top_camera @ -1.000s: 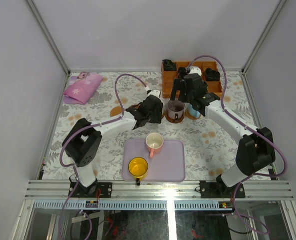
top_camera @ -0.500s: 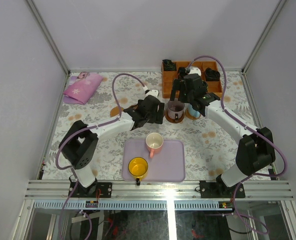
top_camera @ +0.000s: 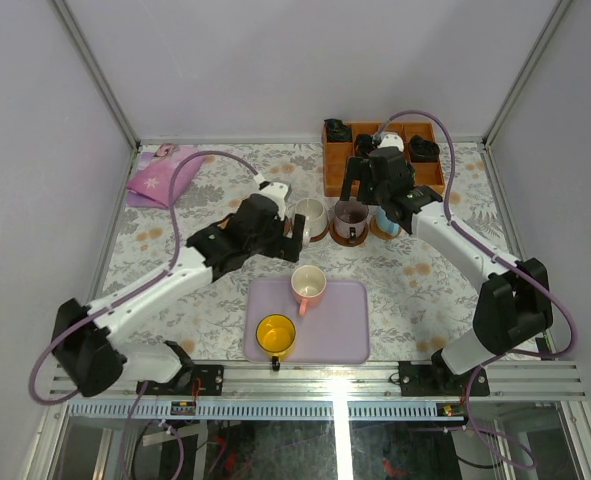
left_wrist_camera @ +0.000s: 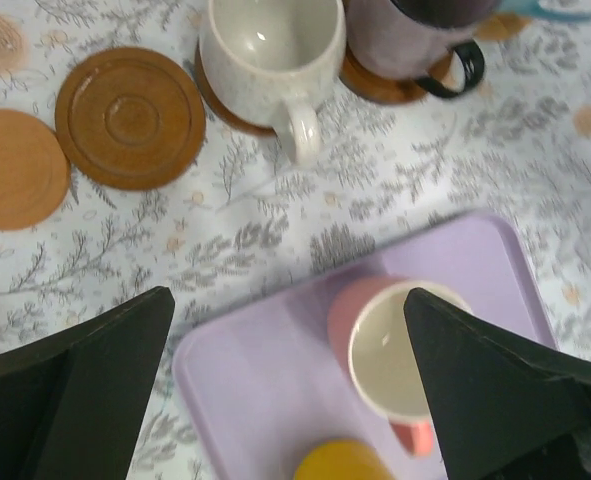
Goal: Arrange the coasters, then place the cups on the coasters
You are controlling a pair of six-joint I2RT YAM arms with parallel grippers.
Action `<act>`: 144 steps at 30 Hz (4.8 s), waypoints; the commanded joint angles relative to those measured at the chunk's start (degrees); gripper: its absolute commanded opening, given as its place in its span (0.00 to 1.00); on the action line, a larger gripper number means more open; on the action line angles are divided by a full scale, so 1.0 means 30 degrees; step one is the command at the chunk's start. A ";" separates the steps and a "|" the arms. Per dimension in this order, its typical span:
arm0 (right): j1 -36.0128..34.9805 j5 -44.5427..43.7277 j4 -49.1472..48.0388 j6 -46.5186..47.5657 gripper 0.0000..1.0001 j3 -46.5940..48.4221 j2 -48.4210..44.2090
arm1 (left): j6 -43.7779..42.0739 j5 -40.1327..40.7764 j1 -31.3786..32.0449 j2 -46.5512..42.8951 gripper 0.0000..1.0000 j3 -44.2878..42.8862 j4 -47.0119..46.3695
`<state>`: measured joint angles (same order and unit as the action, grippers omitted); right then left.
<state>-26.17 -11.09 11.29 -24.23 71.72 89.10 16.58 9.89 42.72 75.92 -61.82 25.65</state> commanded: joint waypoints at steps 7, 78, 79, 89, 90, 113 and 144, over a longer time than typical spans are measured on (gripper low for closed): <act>0.0081 -0.1108 -0.0290 0.0008 0.99 0.0130 -0.1331 | 0.1830 -0.5084 0.0250 -0.5363 1.00 0.1618 0.6814; 0.0068 -0.0532 0.0390 -0.1085 0.99 -0.0687 -0.3006 | 1.4546 0.3650 1.0769 -0.8222 0.42 0.9349 0.7117; 0.0058 -0.0545 0.0396 -0.1107 1.00 -0.0706 -0.3052 | 1.4521 0.3651 1.0756 -0.8175 0.44 0.9356 0.6991; 0.0055 -0.0674 0.0613 -0.1243 0.99 -0.0985 -0.3275 | 1.4191 0.4474 1.0594 -0.8036 0.36 0.9710 0.6264; 0.0075 -0.0690 0.0625 -0.1226 1.00 -0.0948 -0.3274 | 1.4114 0.4556 1.0573 -0.8056 0.31 0.9797 0.6123; 0.0078 -0.0817 -0.0020 -0.0305 0.99 -0.0549 -0.2908 | 1.0903 1.3043 1.0219 -0.8617 0.00 0.7219 0.4814; 0.0080 -0.1117 -0.4055 0.2966 0.99 -0.0139 -0.0263 | -0.2977 0.5242 -0.2547 0.2516 0.00 0.6356 -1.8790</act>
<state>-26.17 -12.99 2.74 -16.82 69.89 87.85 9.26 25.87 36.40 82.37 -39.62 -17.98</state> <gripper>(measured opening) 0.993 0.179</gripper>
